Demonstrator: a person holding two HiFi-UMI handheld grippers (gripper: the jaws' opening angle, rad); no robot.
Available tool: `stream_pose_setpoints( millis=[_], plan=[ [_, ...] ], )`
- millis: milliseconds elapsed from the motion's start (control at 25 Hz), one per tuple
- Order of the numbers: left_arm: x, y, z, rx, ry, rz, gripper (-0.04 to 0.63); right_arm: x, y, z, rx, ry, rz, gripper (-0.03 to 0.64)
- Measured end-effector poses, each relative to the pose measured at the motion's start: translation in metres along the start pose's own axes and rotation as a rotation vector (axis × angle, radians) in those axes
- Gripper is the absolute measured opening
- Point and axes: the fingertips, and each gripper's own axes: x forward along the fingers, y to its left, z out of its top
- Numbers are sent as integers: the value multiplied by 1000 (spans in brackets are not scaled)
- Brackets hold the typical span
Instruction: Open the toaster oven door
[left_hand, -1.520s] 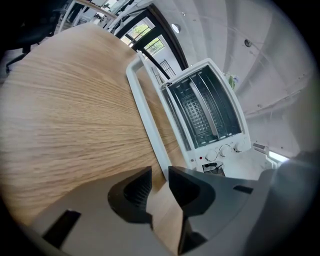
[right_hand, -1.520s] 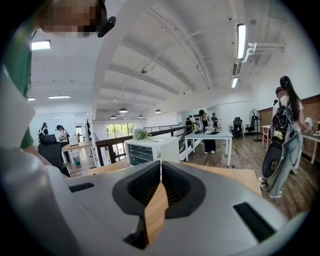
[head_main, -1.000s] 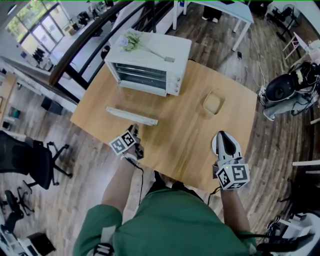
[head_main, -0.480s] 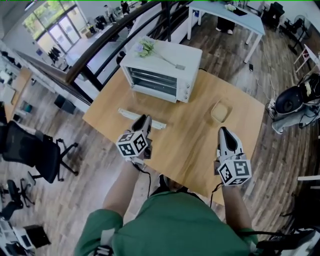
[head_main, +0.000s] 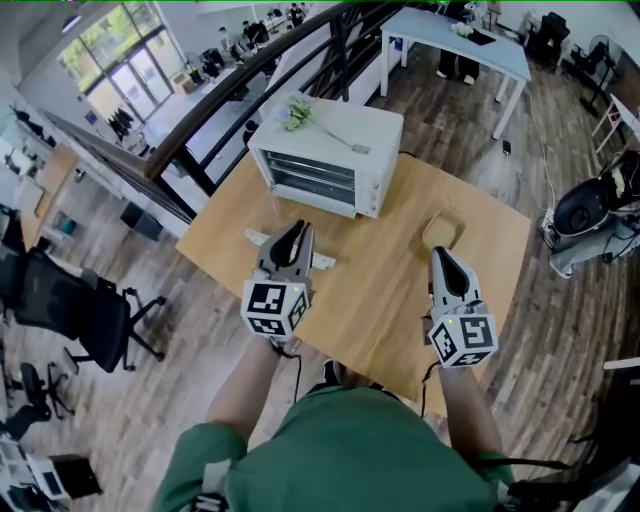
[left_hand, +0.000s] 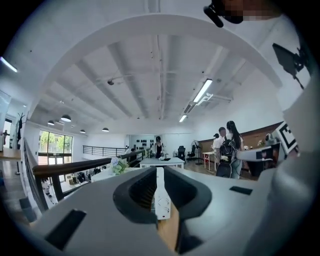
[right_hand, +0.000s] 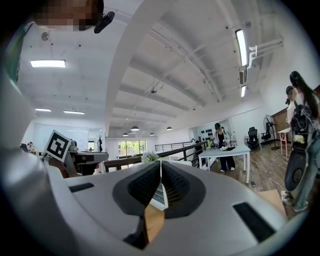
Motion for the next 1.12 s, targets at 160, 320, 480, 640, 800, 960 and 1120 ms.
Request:
stream_pose_setpoints(
  millis=[160,320,480,640,800,960,1120],
  plan=[
    [-8,-14,34,3,-63,-21,60,0,0,9,-5,-11,6,28],
    [-14,-21,48,24,-85,-30,60,1,5,16,-28,-17,18,28],
    [-16,-19,44,33,-81,-17,60,2,8,18,-58,-21,24,28],
    [-19,-17,43,39,-82,-7,60,2,8,22,-80,-31,25,28],
    [-22,-17,47,31,-89,-2,60,3,9,28,-91,-41,29,28],
    [-21,-17,47,29,-95,-1,60,5,11,31,-102,-49,33,28],
    [-20,-15,45,32,-92,2,60,6,13,32,-107,-52,40,28]
  ],
)
